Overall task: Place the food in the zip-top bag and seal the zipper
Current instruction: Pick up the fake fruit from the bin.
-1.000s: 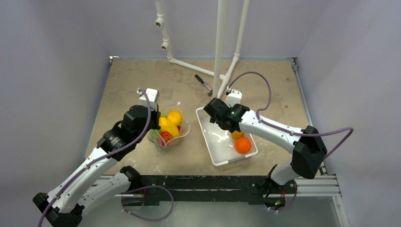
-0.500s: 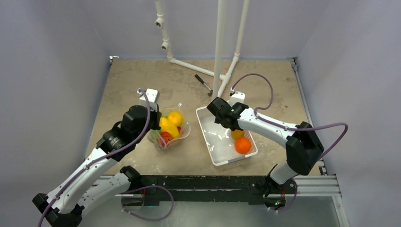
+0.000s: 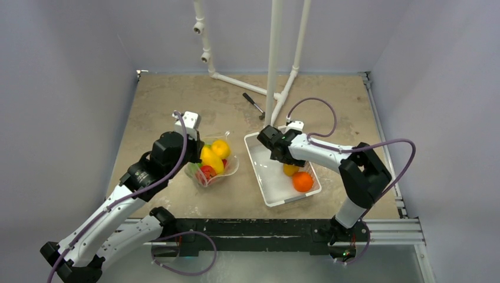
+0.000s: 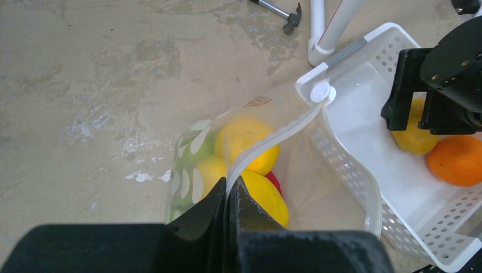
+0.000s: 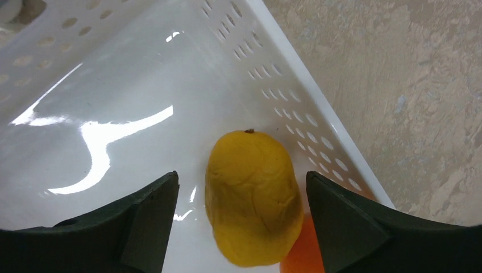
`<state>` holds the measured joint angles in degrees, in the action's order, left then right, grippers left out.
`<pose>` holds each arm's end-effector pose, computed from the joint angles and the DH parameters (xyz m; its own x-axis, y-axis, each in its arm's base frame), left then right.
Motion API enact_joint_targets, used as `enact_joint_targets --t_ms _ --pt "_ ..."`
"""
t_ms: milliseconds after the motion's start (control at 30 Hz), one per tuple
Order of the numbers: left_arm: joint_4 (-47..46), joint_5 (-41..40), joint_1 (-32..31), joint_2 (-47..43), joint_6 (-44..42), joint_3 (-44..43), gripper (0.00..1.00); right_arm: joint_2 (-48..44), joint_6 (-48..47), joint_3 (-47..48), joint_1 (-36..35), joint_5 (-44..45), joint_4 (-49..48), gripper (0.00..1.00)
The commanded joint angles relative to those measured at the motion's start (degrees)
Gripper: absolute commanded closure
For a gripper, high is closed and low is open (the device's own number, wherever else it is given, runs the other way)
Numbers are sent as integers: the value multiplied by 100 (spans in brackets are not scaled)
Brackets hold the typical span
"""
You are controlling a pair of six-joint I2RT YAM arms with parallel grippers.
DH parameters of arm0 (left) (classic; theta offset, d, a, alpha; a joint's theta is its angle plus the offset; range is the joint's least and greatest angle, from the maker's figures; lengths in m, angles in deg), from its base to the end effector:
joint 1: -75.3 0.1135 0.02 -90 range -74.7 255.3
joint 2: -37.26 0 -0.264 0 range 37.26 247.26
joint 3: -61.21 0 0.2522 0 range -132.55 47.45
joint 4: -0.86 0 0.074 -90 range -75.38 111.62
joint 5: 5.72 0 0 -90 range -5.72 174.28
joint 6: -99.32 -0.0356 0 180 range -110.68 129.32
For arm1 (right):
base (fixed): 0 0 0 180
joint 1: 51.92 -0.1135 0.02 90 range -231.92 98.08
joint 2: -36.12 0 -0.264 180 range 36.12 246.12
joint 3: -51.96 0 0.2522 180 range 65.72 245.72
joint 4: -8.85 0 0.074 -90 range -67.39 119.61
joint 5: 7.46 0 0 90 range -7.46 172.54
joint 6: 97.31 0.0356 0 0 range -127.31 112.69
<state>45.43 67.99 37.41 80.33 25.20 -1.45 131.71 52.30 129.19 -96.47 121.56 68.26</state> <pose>0.1346 -0.0921 0.3327 -0.4270 -0.0005 -0.9043 0.2828 0.9498 -0.1341 0.2342 0.1991 0.1975 -0.7405 0.2115 -0.6379 0.3731 0.9188 -0.1285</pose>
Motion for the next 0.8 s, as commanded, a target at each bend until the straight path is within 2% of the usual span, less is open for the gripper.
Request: enact_joint_targets --t_ms 0,100,300,367,533,633,767 --pt "-361 182 22 -122 56 17 100 148 196 -94 15 -97 41 17" --pt "-367 205 14 -148 61 29 100 318 193 -87 9 -161 41 19" --pt "-359 201 -4 -158 56 30 100 381 223 -11 0 -213 40 29" --pt "-361 184 -5 -154 56 27 100 313 259 14 2 -255 49 37" --pt "-362 138 -7 -141 52 36 100 115 262 114 0 -245 58 69" --pt "-357 111 -2 -124 47 37 100 -83 217 233 -16 -234 43 81" --pt "-352 76 -4 -106 40 34 100 -441 134 480 -106 -202 23 87"
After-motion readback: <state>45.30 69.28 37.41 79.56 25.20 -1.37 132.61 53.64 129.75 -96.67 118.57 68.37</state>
